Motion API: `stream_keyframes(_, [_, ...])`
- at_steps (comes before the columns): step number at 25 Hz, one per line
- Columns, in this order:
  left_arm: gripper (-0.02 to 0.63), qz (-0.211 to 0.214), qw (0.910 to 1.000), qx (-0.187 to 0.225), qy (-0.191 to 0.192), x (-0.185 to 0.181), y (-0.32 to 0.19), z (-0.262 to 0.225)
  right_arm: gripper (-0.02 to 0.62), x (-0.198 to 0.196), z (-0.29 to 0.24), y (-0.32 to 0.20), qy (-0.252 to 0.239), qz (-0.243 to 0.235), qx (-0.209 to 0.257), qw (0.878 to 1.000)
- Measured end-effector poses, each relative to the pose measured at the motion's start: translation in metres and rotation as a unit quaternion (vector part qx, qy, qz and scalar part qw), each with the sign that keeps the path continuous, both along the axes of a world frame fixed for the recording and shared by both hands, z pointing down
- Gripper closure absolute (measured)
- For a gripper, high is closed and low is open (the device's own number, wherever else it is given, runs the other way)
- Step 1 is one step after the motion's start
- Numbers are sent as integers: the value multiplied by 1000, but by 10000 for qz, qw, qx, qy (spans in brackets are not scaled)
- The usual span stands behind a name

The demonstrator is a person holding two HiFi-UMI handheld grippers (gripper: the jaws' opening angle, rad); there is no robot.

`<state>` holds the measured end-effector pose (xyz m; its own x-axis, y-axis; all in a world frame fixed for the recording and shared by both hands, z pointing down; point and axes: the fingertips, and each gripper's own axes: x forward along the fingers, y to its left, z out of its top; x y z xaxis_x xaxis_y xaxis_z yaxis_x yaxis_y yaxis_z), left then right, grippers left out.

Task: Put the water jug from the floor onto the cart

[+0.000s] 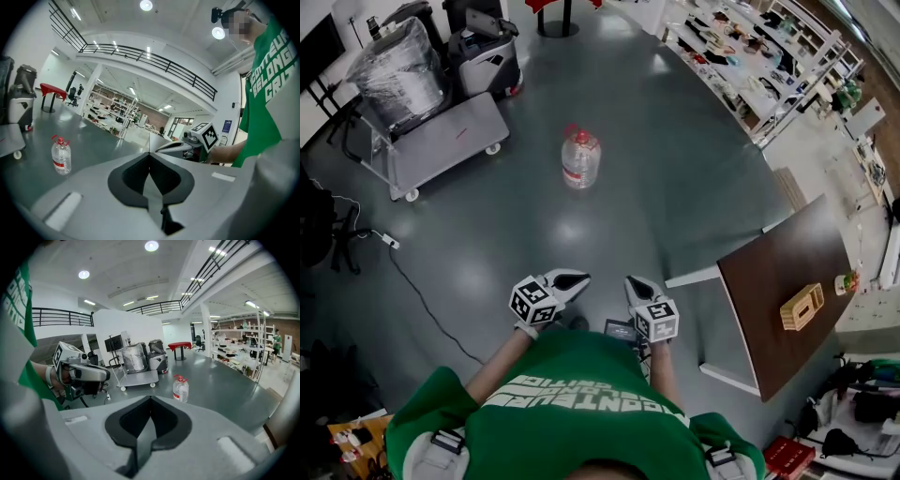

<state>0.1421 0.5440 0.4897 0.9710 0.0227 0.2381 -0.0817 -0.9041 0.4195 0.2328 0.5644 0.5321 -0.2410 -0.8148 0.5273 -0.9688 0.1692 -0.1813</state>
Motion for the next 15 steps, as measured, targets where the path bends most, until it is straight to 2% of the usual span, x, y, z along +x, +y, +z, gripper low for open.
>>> stream_keyframes(6, [601, -71, 9999, -93, -1, -28, -5, 10, 609, -16, 0, -1, 79, -141, -14, 9999])
stream_keyframes(15, [598, -84, 9994, -138, 320, -29, -15, 0, 609, -28, 2, -9, 159, -271, -40, 9995])
